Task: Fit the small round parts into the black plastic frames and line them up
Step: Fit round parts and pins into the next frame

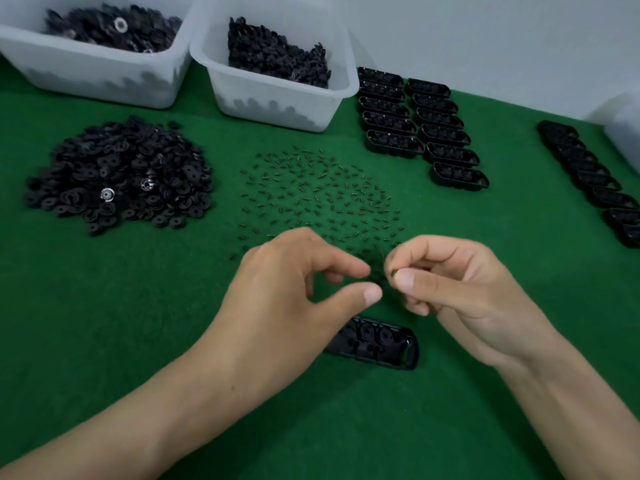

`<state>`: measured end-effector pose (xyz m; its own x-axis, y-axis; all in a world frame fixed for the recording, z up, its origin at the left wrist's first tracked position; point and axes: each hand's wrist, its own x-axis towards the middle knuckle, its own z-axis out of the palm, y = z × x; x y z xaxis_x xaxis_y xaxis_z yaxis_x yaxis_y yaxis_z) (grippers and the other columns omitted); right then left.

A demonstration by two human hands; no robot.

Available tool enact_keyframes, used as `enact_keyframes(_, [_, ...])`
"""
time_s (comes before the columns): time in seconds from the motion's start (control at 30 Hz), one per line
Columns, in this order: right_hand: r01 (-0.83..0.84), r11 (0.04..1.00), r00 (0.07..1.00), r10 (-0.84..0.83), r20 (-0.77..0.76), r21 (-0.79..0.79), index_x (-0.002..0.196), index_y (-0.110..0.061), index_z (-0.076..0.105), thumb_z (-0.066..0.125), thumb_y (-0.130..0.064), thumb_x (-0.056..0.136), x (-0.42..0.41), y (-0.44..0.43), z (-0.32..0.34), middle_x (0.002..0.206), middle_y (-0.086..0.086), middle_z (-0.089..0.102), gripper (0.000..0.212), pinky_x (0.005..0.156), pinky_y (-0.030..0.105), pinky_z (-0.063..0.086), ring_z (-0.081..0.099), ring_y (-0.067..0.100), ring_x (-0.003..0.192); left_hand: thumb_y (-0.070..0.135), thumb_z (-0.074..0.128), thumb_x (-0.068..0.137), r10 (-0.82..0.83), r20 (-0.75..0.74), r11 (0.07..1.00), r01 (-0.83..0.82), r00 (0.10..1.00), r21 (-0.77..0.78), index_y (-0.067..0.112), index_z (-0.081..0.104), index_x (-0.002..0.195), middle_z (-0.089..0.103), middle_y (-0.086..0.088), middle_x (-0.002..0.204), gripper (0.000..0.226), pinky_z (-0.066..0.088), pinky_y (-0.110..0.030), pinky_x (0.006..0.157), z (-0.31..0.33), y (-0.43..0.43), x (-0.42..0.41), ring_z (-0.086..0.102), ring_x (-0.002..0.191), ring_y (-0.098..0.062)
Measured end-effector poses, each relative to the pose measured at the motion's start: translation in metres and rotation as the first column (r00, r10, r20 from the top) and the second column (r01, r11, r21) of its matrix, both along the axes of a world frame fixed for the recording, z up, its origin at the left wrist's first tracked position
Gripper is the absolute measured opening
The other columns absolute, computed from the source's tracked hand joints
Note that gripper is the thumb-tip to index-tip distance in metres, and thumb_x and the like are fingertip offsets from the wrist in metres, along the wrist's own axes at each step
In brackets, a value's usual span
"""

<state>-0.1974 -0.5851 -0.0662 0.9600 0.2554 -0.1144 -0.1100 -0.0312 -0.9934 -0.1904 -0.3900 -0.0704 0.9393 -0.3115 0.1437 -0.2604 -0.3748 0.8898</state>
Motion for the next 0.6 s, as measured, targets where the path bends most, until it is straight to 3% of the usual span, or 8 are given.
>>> enact_keyframes(0.07, [0.007, 0.999, 0.999, -0.009, 0.045, 0.046, 0.072, -0.019, 0.071, 0.079, -0.026, 0.062, -0.001, 0.007, 0.0, 0.067, -0.002, 0.061, 0.014, 0.048, 0.016, 0.038, 0.045, 0.007, 0.057, 0.047, 0.066, 0.061, -0.008, -0.124, 0.989, -0.01, 0.992, -0.146, 0.031, 0.073, 0.071, 0.058, 0.016, 0.061, 0.019, 0.032, -0.009, 0.046, 0.005, -0.007, 0.006, 0.04, 0.048, -0.002])
enact_keyframes(0.17, [0.082, 0.996, 0.989, -0.085, 0.117, 0.031, 0.071, -0.021, 0.07, 0.076, -0.019, 0.065, 0.001, 0.015, 0.001, 0.065, -0.003, 0.06, 0.009, 0.048, 0.016, 0.037, 0.044, 0.008, 0.057, 0.04, 0.072, 0.062, -0.105, -0.295, 0.955, 0.014, 0.95, -0.297, 0.025, 0.074, 0.073, 0.068, 0.001, 0.062, 0.018, 0.051, -0.029, 0.053, 0.009, -0.009, 0.012, 0.057, 0.054, -0.025])
enact_keyframes(0.2, [0.107, 0.994, 0.982, -0.107, 0.158, 0.012, 0.072, -0.021, 0.071, 0.076, -0.018, 0.065, 0.001, 0.017, 0.0, 0.065, -0.004, 0.061, 0.009, 0.049, 0.016, 0.037, 0.045, 0.007, 0.057, 0.036, 0.072, 0.063, -0.136, -0.345, 0.943, 0.015, 0.929, -0.332, 0.021, 0.074, 0.072, 0.069, -0.001, 0.064, 0.018, 0.054, -0.027, 0.06, 0.009, -0.008, 0.014, 0.063, 0.059, -0.024])
enact_keyframes(0.27, [0.146, 0.988, 0.95, -0.125, 0.286, -0.052, 0.075, -0.018, 0.07, 0.075, -0.015, 0.068, 0.002, 0.02, 0.001, 0.067, -0.002, 0.062, 0.009, 0.052, 0.02, 0.041, 0.049, 0.011, 0.058, 0.026, 0.069, 0.065, -0.206, -0.417, 0.915, 0.023, 0.885, -0.404, 0.014, 0.072, 0.065, 0.064, 0.008, 0.052, 0.012, 0.045, -0.008, 0.055, 0.012, -0.005, 0.018, 0.059, 0.049, -0.002])
enact_keyframes(0.33, [0.171, 0.972, 0.907, -0.093, 0.41, -0.158, 0.078, -0.015, 0.069, 0.071, -0.015, 0.073, 0.001, 0.021, 0.004, 0.07, 0.004, 0.063, 0.006, 0.053, 0.037, 0.044, 0.053, 0.025, 0.061, 0.024, 0.07, 0.063, -0.26, -0.47, 0.903, 0.041, 0.844, -0.427, 0.014, 0.071, 0.062, 0.056, 0.01, 0.048, 0.011, 0.038, -0.005, 0.048, 0.012, -0.003, 0.023, 0.045, 0.043, 0.002])
enact_keyframes(0.4, [0.182, 0.954, 0.875, -0.048, 0.481, -0.236, 0.081, -0.014, 0.069, 0.069, -0.015, 0.076, 0.0, 0.021, 0.006, 0.072, 0.006, 0.064, 0.005, 0.054, 0.044, 0.045, 0.055, 0.029, 0.064, 0.028, 0.071, 0.059, -0.293, -0.484, 0.907, 0.08, 0.825, -0.413, 0.014, 0.072, 0.063, 0.053, 0.003, 0.052, 0.014, 0.035, -0.007, 0.047, 0.011, 0.0, 0.026, 0.039, 0.046, -0.003])
enact_keyframes(0.5, [0.166, 0.944, 0.88, -0.011, 0.474, -0.286, 0.077, -0.015, 0.068, 0.069, -0.015, 0.076, -0.003, 0.021, 0.006, 0.071, 0.0, 0.064, 0.002, 0.054, 0.036, 0.046, 0.056, 0.023, 0.062, 0.026, 0.071, 0.061, -0.288, -0.455, 0.926, 0.124, 0.843, -0.356, 0.012, 0.072, 0.068, 0.059, 0.012, 0.051, 0.015, 0.037, -0.004, 0.046, 0.012, 0.007, 0.026, 0.049, 0.044, 0.002])
enact_keyframes(0.6, [0.154, 0.878, 0.887, 0.079, 0.454, -0.454, 0.073, -0.015, 0.068, 0.07, -0.012, 0.075, -0.008, 0.02, -0.004, 0.071, -0.006, 0.062, 0.004, 0.06, 0.026, 0.044, 0.055, 0.014, 0.066, 0.045, 0.067, 0.064, -0.173, -0.173, 0.98, 0.187, 0.97, 0.067, 0.031, 0.07, 0.091, 0.063, 0.018, 0.075, 0.031, 0.039, -0.006, 0.056, 0.002, 0.019, 0.019, 0.054, 0.063, 0.002])
